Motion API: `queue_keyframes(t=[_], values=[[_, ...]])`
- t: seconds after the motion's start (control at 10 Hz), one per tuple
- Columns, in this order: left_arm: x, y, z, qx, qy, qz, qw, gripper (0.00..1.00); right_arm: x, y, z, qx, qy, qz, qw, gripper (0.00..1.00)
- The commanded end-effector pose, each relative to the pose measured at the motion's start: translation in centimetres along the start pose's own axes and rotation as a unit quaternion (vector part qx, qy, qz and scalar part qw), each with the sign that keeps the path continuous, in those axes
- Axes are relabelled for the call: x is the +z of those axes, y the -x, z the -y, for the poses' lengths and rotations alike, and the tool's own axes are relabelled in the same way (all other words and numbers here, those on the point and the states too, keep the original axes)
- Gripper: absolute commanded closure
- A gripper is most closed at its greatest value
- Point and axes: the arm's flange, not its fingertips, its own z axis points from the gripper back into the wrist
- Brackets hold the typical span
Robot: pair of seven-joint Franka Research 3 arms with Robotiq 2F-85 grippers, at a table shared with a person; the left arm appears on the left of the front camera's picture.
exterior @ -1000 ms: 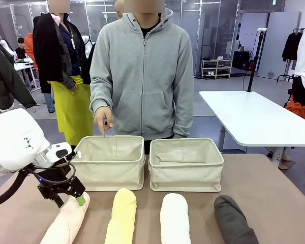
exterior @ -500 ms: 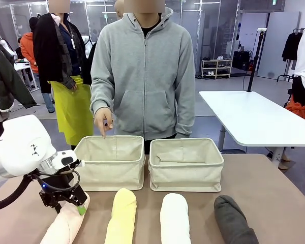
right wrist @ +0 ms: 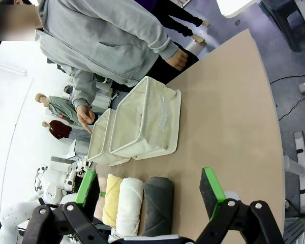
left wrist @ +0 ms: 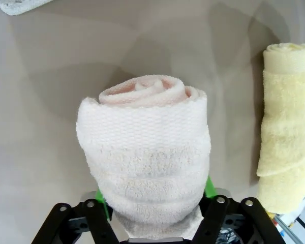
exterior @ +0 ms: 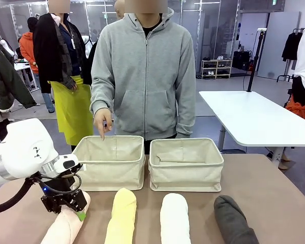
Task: Divide the towels into two baskets.
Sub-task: Pick up one hotel-folded towel and place it in the Fabric basket indicated by the person.
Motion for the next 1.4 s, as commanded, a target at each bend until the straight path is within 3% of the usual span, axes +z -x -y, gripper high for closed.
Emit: queue_keyframes(t=[0.0,0.1,0.2,0.3,0.4,0.5,0.8,0.9,1.0,1.2,1.3], values=[[-2.4,10.0,0.2,0.009,0.001,-0.003,1.000,0.24,0.1,-0.1,-0.2,0.002,-0.004,0.004,1.000,0.00],[-2.3,10.0,0.2,0.008,0.000,-0.002,1.000,0.57,0.1,-0.1,-0.2,0.002,-0.004,0.004,1.000,0.00],[-2.2,10.0,0.3,0.008,-0.005,0.002,1.000,0.43,0.1,-0.1,-0.2,0.002,-0.004,0.004,1.000,0.00],[-1.9,10.1,0.5,0.004,-0.010,0.004,1.000,0.76,0.1,-0.1,-0.2,0.002,-0.004,0.004,1.000,0.00],[-1.4,9.9,0.6,0.006,-0.015,0.008,1.000,0.62,0.1,-0.1,-0.2,0.002,-0.004,0.004,1.000,0.00],[-0.2,9.7,1.0,0.002,-0.008,0.019,1.000,0.95,0.1,-0.1,-0.2,0.002,-0.004,0.004,1.000,0.00],[10.3,8.6,4.2,-0.132,-0.026,0.037,0.990,0.95,0.1,-0.1,-0.2,0.002,-0.004,0.004,1.000,0.00],[12.7,8.1,5.1,-0.201,-0.042,0.034,0.978,0.95,0.1,-0.1,-0.2,0.002,-0.004,0.004,1.000,0.00],[14.4,6.9,5.7,-0.272,-0.062,0.033,0.960,0.95,0.1,-0.1,-0.2,0.002,-0.004,0.004,1.000,0.00],[15.6,5.9,6.4,-0.407,-0.021,-0.003,0.913,0.95,0.1,-0.1,-0.2,0.002,-0.004,0.004,1.000,0.00],[15.9,6.3,7.4,-0.472,-0.001,-0.011,0.882,0.95,0.1,-0.1,-0.2,0.002,-0.004,0.004,1.000,0.00]])
